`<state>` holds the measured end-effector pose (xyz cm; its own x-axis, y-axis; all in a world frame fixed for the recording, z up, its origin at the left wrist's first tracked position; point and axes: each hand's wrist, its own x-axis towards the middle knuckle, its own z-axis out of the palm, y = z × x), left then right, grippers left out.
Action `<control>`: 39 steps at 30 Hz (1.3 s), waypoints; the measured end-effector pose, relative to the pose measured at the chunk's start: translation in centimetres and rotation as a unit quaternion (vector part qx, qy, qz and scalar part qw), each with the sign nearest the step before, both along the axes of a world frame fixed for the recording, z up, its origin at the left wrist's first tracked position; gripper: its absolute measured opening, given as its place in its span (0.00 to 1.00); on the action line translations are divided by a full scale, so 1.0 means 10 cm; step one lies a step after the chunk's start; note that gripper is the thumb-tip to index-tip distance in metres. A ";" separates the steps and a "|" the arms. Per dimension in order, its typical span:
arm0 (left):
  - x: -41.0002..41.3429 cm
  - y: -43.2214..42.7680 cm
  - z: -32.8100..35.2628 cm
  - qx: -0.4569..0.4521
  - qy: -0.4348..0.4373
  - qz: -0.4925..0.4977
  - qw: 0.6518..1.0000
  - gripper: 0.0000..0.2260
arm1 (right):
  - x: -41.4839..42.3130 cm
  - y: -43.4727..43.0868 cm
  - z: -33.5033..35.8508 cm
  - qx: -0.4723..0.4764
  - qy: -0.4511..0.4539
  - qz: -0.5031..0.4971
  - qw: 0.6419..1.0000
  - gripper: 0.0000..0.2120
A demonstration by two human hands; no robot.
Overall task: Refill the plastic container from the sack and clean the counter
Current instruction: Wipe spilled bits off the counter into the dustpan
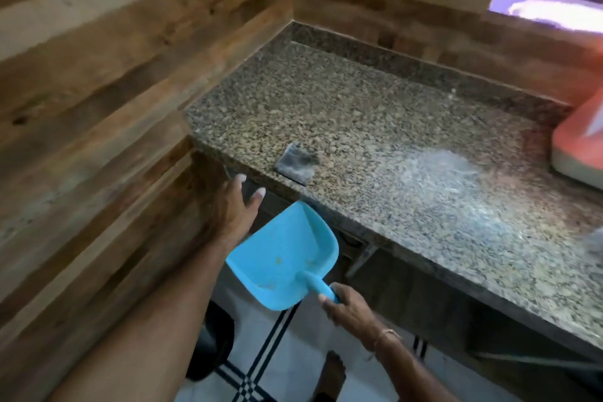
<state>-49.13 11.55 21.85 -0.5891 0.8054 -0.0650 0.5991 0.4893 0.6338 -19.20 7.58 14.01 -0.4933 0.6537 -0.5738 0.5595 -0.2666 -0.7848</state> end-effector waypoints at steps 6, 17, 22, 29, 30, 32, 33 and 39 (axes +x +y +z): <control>0.12 0.64 -0.21 -0.037 0.036 -0.089 0.995 0.26 | 0.05 0.00 -0.26 -0.056 -0.039 -0.064 0.996 0.07; 0.01 1.60 -0.47 -0.026 0.086 -0.143 0.986 0.26 | -0.35 -0.07 -0.56 -0.105 -0.054 -0.203 0.972 0.13; 0.03 1.82 -0.54 -0.013 0.211 -0.214 0.954 0.26 | -0.38 -0.13 -0.56 -0.109 -0.057 -0.251 0.960 0.11; 0.15 1.77 -0.79 -0.022 0.242 -0.360 0.901 0.33 | -0.27 -0.30 -0.61 -0.123 -0.044 -0.305 0.944 0.12; 0.18 1.76 -0.78 -0.001 0.266 -0.370 0.890 0.31 | -0.26 -0.33 -0.61 -0.124 -0.043 -0.312 0.941 0.11; 0.27 1.75 -0.79 0.035 0.292 -0.395 0.870 0.25 | -0.21 -0.39 -0.60 -0.124 -0.046 -0.321 0.938 0.10; 0.35 1.74 -0.80 0.037 0.295 -0.407 0.864 0.22 | -0.17 -0.42 -0.60 -0.122 -0.047 -0.324 0.937 0.10; 1.33 1.68 -0.79 -0.014 0.237 -0.381 0.894 0.23 | 0.24 -0.65 -0.65 -0.120 -0.059 -0.369 0.920 0.11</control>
<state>-35.86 28.33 13.99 0.1629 0.9864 0.0200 0.9631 -0.1634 0.2137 -16.84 1.11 7.49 0.1085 0.6327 -0.7668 0.2338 -0.7659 -0.5989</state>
